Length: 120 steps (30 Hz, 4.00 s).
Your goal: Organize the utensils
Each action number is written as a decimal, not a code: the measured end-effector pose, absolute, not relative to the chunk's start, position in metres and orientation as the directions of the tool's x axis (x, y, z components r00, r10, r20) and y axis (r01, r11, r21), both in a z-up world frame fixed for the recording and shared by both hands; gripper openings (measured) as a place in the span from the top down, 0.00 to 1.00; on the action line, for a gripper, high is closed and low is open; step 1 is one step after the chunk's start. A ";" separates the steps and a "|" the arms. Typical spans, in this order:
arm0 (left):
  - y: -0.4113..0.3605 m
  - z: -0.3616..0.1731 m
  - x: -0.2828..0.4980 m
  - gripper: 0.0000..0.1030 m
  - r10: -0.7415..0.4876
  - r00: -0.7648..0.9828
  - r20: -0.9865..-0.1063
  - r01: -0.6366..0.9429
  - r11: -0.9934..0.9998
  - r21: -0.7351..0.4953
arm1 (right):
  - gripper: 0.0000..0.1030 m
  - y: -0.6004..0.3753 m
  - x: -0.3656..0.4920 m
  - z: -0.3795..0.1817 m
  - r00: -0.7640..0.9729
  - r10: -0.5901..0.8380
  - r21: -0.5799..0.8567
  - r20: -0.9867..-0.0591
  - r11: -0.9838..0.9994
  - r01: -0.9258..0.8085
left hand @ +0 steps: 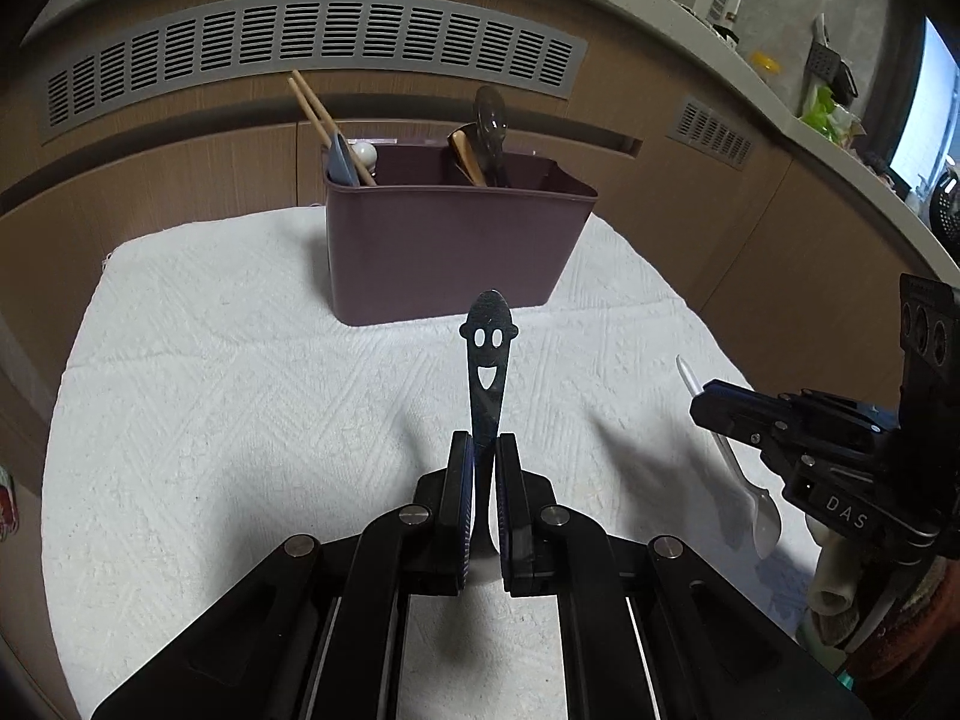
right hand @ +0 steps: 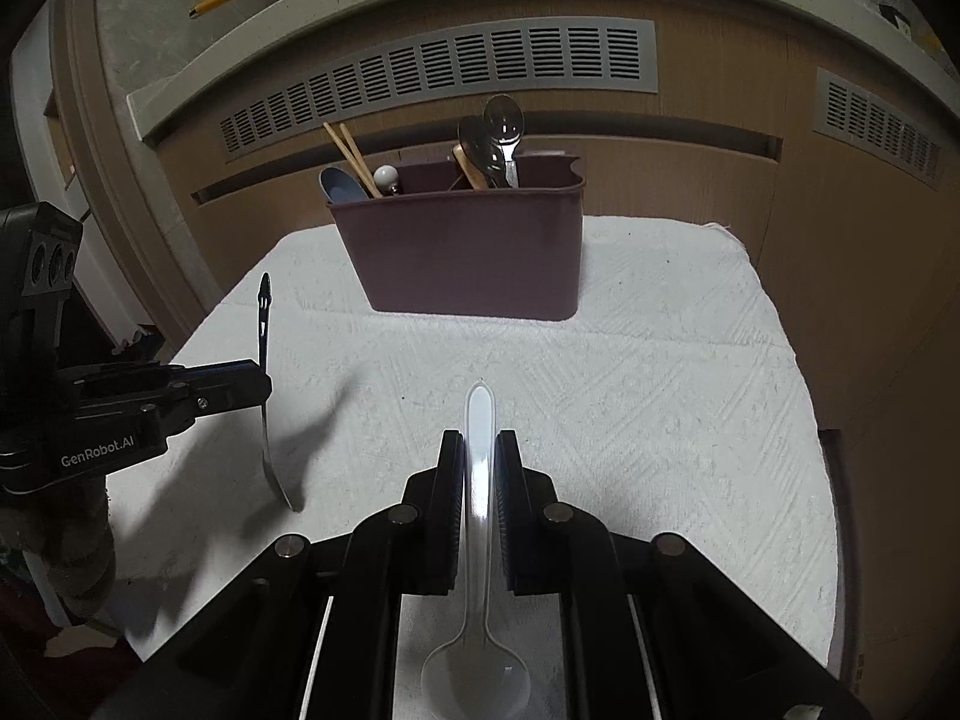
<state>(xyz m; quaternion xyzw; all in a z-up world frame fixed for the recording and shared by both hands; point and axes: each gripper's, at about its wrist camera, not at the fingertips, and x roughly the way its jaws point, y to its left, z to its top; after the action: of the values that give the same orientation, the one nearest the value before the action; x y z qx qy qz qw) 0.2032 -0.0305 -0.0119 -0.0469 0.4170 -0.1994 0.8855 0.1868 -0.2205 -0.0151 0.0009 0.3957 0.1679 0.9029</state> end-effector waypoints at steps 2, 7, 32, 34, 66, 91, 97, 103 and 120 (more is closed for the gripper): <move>-0.028 -0.011 0.203 0.93 -0.394 0.574 -0.718 0.315 0.916 -0.250 | 0.90 -0.222 0.187 -0.014 0.636 0.308 0.139 -0.707 0.943 -0.302; -0.026 -0.006 0.200 0.93 -0.403 0.582 -0.706 0.313 0.913 -0.262 | 0.90 -0.228 0.187 -0.009 0.659 0.302 0.136 -0.688 0.947 -0.292; -0.043 -0.051 0.276 0.92 -0.505 0.390 -0.770 0.394 0.848 -0.356 | 0.90 -0.238 0.191 -0.037 0.619 0.251 0.108 -0.744 0.960 -0.260; -0.058 -0.057 0.295 0.92 -0.505 0.356 -0.786 0.418 0.838 -0.349 | 0.90 -0.237 0.192 -0.043 0.608 0.248 0.110 -0.754 0.961 -0.255; -0.023 -0.074 0.240 0.51 -0.295 0.415 -0.861 0.581 0.814 0.001 | 0.80 -0.238 0.183 -0.054 0.535 0.239 0.070 -0.811 0.946 -0.315; -0.027 -0.055 0.251 0.94 -0.265 0.501 -0.824 0.392 0.918 -0.057 | 0.90 -0.215 0.199 -0.028 0.596 0.301 0.116 -0.744 0.937 -0.329; -0.023 -0.053 0.245 0.94 -0.315 0.495 -0.810 0.405 0.908 -0.106 | 0.90 -0.211 0.200 -0.028 0.594 0.294 0.113 -0.749 0.940 -0.323; -0.017 -0.053 0.252 0.68 -0.318 0.476 -0.820 0.461 0.884 -0.076 | 0.90 -0.212 0.201 -0.039 0.569 0.287 0.109 -0.771 0.939 -0.327; -0.024 -0.064 0.274 0.72 -0.259 0.494 -0.830 0.371 0.926 -0.068 | 0.90 -0.219 0.203 -0.039 0.593 0.328 0.172 -0.735 0.937 -0.305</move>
<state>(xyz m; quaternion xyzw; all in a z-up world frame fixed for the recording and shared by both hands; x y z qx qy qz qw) 0.2741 -0.0241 -0.0643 0.0599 0.4686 -0.1828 0.8622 0.2033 -0.2187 -0.0391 0.0141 0.4145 0.1775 0.8925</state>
